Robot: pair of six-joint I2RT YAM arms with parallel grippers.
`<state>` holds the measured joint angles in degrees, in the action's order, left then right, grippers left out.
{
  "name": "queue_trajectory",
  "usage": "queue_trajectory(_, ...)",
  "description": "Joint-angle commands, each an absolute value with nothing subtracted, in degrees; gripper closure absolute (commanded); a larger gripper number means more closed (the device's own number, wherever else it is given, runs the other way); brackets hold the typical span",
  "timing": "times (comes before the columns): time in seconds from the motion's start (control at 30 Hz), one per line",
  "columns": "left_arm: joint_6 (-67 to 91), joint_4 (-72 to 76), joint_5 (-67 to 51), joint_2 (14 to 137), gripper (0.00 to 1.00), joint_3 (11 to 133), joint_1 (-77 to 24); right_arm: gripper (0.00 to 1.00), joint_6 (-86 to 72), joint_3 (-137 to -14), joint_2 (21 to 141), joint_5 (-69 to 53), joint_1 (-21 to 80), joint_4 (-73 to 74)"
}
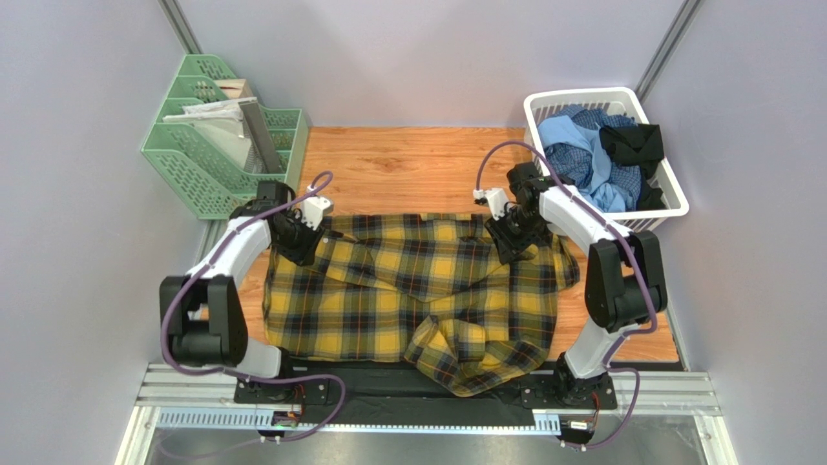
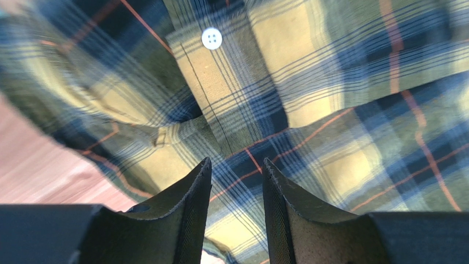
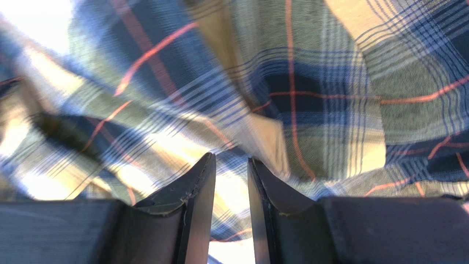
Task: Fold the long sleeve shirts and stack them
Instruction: Fold the shirt
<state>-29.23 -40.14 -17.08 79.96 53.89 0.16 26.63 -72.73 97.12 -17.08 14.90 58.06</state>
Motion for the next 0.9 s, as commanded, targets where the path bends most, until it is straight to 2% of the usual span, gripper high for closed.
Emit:
queue_trajectory(0.0,-32.43,-40.44,-12.76,88.3,0.55,57.39,-1.23,0.67,25.66,-74.36,102.56,-12.66,14.68,54.93)
queue_trajectory(0.27,-33.22,-38.67,-8.35,99.13,0.57,61.7,-0.35,0.68,30.14,-70.84,104.95,-11.07,13.27,57.56)
queue_trajectory(0.4,-35.67,-41.39,-14.75,94.85,0.59,61.0,-0.35,0.67,31.11,-74.33,99.24,-17.47,13.36,63.01)
queue_trajectory(0.47,-36.21,-42.1,-18.96,89.86,0.58,60.38,-0.35,0.64,29.37,-76.8,97.3,-21.26,13.27,64.24)
queue_trajectory(0.53,-36.21,-43.24,-20.65,87.64,0.55,60.64,-0.35,0.54,28.13,-80.14,96.33,-23.11,13.27,64.16)
queue_trajectory(0.67,-35.25,-45.0,-21.88,87.27,0.53,62.84,-0.35,0.43,26.02,-84.98,99.83,-22.42,13.18,62.14)
queue_trajectory(0.7,-35.24,-45.09,-22.23,87.45,0.53,63.36,-0.35,0.35,25.58,-85.95,101.15,-22.33,13.27,61.96)
queue_trajectory(0.77,-34.98,-44.83,-22.5,88.41,0.48,63.72,-0.35,0.34,24.96,-88.67,104.84,-22.33,13.27,61.79)
queue_trajectory(0.87,-34.54,-44.39,-22.06,89.99,0.48,64.69,-0.53,0.32,24.7,-90.09,108.45,-22.32,13.36,61.87)
